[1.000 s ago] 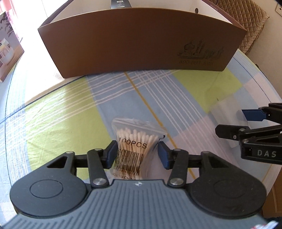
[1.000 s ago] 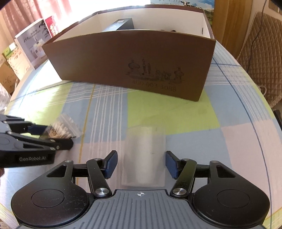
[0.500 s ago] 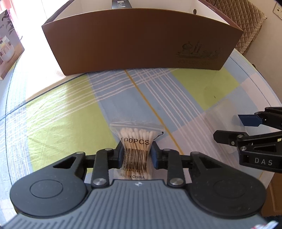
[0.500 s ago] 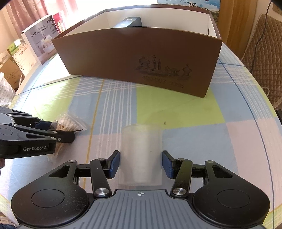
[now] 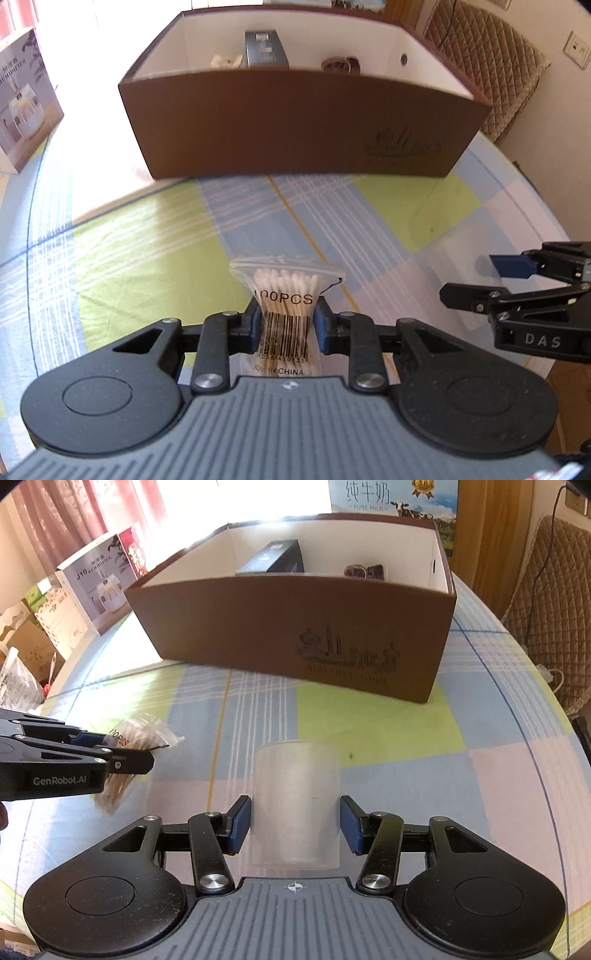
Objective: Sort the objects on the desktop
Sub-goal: 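Lift and carry the swab bag and clear cup with both grippers into the box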
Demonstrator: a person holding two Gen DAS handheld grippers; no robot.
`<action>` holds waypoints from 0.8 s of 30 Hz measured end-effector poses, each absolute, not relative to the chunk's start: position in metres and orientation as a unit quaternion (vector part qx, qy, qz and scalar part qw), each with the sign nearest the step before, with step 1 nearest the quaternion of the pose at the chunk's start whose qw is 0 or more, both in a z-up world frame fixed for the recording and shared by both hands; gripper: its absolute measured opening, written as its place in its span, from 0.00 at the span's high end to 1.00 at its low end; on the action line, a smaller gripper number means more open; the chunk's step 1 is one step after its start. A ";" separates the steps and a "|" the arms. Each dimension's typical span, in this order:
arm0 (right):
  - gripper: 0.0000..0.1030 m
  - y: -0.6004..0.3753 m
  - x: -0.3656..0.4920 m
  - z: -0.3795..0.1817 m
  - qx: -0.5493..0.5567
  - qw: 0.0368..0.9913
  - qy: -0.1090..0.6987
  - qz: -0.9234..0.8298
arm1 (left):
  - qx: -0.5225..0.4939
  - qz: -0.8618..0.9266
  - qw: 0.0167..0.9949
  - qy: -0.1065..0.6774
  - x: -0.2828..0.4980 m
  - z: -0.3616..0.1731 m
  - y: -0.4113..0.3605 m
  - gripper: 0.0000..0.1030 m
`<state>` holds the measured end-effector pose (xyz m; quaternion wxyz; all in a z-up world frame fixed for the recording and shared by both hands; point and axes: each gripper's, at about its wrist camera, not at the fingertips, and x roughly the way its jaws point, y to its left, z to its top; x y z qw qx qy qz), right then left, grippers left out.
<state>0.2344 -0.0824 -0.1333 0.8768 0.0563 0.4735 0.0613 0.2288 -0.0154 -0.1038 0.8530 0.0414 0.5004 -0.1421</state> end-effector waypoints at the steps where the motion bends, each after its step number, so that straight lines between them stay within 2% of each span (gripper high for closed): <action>1: 0.53 -0.082 0.235 -0.131 0.056 0.878 0.471 0.062 | 0.040 -0.144 0.855 0.497 0.229 -0.100 -0.015 0.77; 24: 0.53 -0.108 0.278 -0.049 0.073 0.920 0.380 0.064 | 0.033 -0.194 0.894 0.402 0.279 -0.014 -0.048 0.77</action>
